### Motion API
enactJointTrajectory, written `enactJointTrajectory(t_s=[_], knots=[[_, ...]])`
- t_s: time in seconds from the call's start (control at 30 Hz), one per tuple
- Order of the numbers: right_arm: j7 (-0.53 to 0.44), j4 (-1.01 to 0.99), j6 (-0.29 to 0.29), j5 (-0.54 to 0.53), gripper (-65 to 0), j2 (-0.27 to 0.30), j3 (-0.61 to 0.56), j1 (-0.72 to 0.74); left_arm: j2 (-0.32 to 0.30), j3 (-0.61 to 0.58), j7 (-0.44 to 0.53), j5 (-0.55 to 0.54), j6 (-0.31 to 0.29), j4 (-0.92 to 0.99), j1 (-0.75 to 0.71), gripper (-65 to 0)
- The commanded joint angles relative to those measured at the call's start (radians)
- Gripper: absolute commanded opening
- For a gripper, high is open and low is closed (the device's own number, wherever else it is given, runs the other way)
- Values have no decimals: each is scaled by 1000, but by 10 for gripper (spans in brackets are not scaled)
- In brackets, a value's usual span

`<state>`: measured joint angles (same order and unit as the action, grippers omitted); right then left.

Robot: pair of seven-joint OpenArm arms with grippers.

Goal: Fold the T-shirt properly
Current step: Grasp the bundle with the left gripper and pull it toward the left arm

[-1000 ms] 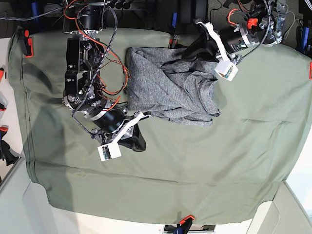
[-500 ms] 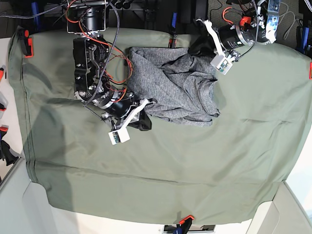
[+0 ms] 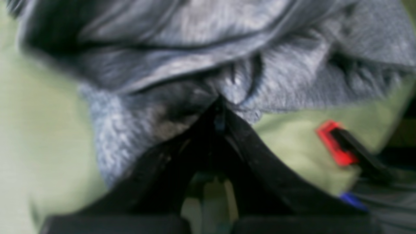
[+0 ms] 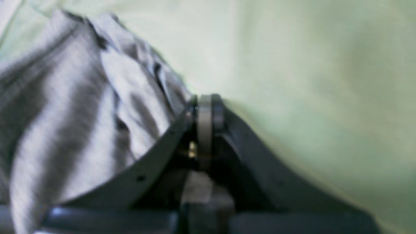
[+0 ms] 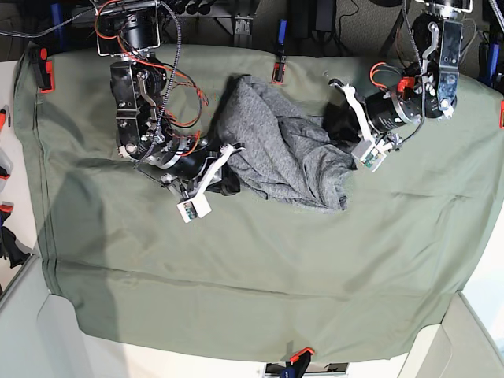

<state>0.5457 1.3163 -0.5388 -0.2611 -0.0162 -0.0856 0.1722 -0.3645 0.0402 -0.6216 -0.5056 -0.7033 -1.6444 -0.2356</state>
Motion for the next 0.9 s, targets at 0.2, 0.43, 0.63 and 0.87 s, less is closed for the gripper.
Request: enactJointTrajectory(t_s=[0.2,0.43,0.63,0.87], knots=[[5,17,-9,-95,-650,53,-1,18,-35,3,103,5,5,218,209,-637],[17,17,-9,-140,-650,51,-1,15,-8,-101,187,27,5,413,428,-637],[34,17,-8,-152,-650,48,-1,7,72,-205,195,50,5,553,618,-637],[34,17,-8,-149,-650,47,6,-2,40,-247,167,62,5,525,663,-637]])
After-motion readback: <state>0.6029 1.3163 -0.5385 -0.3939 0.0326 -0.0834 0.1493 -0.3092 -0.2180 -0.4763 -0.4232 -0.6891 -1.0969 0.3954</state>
